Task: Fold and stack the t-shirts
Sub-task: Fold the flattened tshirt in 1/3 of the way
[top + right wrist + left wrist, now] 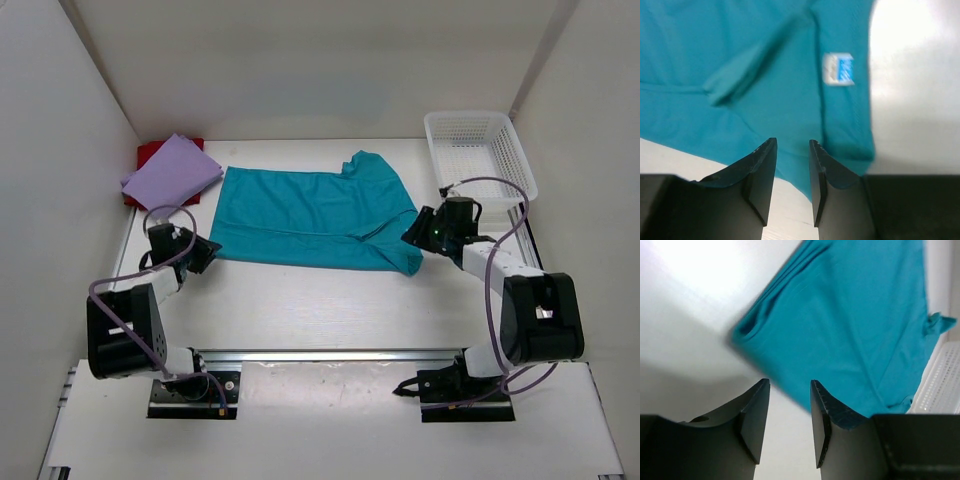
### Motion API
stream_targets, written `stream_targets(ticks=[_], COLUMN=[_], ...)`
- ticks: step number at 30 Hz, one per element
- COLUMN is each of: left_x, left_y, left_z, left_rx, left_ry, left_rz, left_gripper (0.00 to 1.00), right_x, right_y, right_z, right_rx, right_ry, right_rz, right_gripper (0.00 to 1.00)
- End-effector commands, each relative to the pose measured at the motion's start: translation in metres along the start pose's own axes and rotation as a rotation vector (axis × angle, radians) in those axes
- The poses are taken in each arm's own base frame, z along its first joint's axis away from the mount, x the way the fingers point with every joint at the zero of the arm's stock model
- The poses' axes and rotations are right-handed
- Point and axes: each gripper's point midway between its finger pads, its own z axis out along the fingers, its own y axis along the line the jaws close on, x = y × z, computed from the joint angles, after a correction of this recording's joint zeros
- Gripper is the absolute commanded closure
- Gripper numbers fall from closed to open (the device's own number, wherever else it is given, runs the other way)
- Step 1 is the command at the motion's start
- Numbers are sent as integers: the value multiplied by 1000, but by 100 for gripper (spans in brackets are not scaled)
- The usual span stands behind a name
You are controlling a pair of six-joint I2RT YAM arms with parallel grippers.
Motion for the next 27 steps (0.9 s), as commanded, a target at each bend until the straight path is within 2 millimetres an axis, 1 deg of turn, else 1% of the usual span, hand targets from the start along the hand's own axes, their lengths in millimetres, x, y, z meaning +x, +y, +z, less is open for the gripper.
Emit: stream_targets(ticks=[1,2,3,5,6,7,8,9,10,11,13,15,16,17,18,20,21,22,23,24,25,26,27], left_x=[22,28,32,33,35,35,34,31,28,28,29,25,26,22,23,19,17,13,9,10,4,2,2], left_y=[12,17,21,21,24,24,24,25,29,28,30,30,31,31,31,28,25,25,23,25,22,21,23], left_z=[-1,0,1,2,3,4,4,4,7,8,10,11,11,11,11,12,12,11,10,9,10,9,10], left_rx=[29,25,12,14,4,-3,-6,-14,-23,-17,-25,-28,-30,-31,-29,-31,-25,-30,-32,-38,-29,-26,-35], left_ry=[75,88,92,91,98,89,81,68,61,66,70,56,55,43,44,29,23,4,-8,-12,-27,-32,-28], left_rz=[-78,-86,-84,-92,-96,-89,-77,-82,-90,-93,-105,-106,-108,-117,-110,-124,-121,-114,-112,-116,-117,-118,-124], left_gripper=[51,51,51,52,54,54,55,54,56,59,66,69,75,83,86,97,99,100,100,100,100,100,100], right_x=[7,14,17,16,20,17,20,22,23,23,21,19,19,19,18,14,15,15,8,5,1,1,-4], right_y=[-6,-9,-6,-8,-13,-11,-14,-9,-13,-9,-16,-15,-14,-13,-12,-12,-10,-7,-8,-8,-6,-8,-9], right_z=[0,1,1,3,6,7,8,11,13,14,20,24,27,28,30,30,31,30,29,29,28,28,28], right_rx=[-14,-27,-57,-56,-36,-43,-41,-61,-55,-61,-31,-33,-34,-31,-37,-26,-22,-24,-18,-17,-33,-22,-18], right_ry=[-1,11,19,21,34,31,40,51,54,60,63,70,71,71,68,55,57,51,32,22,12,12,1], right_rz=[-1,4,13,15,13,13,23,25,31,29,29,29,28,24,24,24,19,5,7,5,3,5,8], right_gripper=[69,70,70,72,72,72,72,73,74,74,74,74,74,76,84,94,100,100,100,100,100,100,100])
